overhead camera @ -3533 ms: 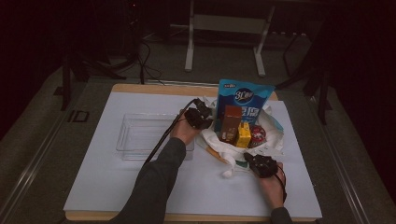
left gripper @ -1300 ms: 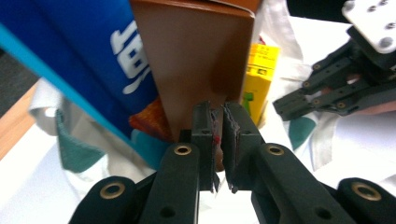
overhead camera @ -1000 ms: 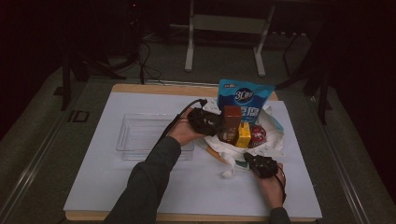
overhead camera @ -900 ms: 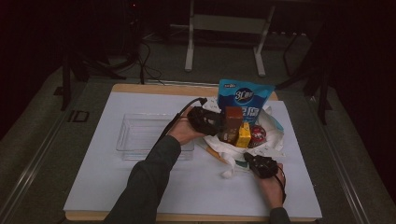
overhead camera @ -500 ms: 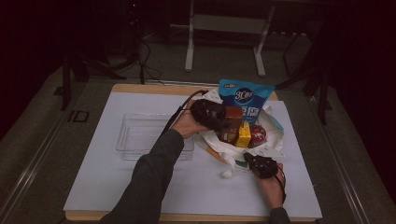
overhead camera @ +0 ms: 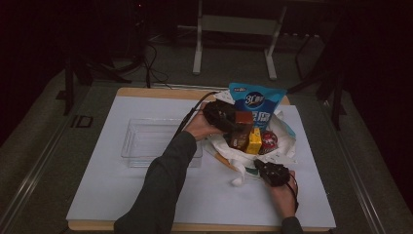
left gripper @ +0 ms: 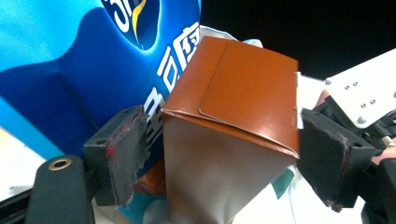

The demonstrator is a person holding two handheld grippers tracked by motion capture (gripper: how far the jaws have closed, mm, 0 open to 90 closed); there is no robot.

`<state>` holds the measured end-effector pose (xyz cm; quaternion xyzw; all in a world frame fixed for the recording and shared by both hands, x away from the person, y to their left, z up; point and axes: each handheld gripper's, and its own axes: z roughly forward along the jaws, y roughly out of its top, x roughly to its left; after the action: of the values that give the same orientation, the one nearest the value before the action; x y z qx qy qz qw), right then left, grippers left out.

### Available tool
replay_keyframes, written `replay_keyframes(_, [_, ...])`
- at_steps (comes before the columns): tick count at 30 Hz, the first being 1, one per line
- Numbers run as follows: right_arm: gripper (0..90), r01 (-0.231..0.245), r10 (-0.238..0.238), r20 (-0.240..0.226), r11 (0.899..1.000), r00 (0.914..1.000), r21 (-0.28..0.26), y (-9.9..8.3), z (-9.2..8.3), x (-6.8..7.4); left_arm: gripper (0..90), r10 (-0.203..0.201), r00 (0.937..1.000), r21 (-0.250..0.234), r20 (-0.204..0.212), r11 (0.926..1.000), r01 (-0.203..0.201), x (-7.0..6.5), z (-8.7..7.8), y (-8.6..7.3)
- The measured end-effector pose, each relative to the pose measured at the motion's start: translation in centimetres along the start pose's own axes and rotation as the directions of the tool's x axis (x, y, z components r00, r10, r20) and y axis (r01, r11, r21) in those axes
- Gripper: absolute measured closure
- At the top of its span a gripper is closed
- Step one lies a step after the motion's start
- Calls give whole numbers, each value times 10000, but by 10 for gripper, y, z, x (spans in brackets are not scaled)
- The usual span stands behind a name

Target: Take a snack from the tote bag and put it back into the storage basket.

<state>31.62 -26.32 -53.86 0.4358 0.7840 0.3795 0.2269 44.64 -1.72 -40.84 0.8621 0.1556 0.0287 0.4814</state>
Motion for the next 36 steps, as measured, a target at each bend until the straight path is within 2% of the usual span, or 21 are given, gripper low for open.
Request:
replay_keyframes(3, [863, -2, 2, -2, 10000, 10000, -1, 0, 0, 0, 226, 5, 10000, 27, 69, 10000, -5, 1, 4, 0])
replay_keyframes(5, [862, -11, 11, -14, 10000, 10000, -6, 0, 0, 0, 278, 57, 9997, -11, 252, 10000, -57, -1, 7, 0])
replay_keyframes(7, [860, -7, 7, -23, 10000, 10000, -8, 0, 0, 0, 305, 179, 9996, 99, 200, 9998, -181, -3, 12, 2])
replay_keyframes(12, [860, -8, 8, -28, 10000, 10000, -9, 0, 0, 0, 306, 251, 9996, -11, 92, 9997, -251, -6, 19, 4])
replay_keyframes(14, [860, -13, 13, -33, 10000, 10000, -8, 0, 0, 0, 309, 116, 9999, -139, 122, 9998, -115, -6, 19, 4])
replay_keyframes(17, [860, -11, 11, -34, 10000, 10000, -6, 0, 0, 0, 313, -132, 9997, -586, 209, 9982, 144, -8, 20, 0])
replay_keyframes(20, [860, -12, 12, -37, 10000, 10000, -6, 0, 0, 0, 313, -211, 9995, -900, 233, 9957, 231, -10, 21, -3])
replay_keyframes(26, [860, -3, 3, -31, 10000, 10000, -1, 0, 0, 0, 320, -238, 9995, -1112, 203, 9935, 259, -12, 21, -5])
replay_keyframes(31, [860, 0, 0, -32, 10000, 10000, -6, 0, 0, 0, 330, -24, 10000, -1131, -6, 9936, 23, -17, 21, -4])
replay_keyframes(36, [860, 20, -20, -32, 10000, 10000, -11, 0, 0, 0, 380, 183, 9998, -1092, -108, 9938, -194, -22, 18, -2])
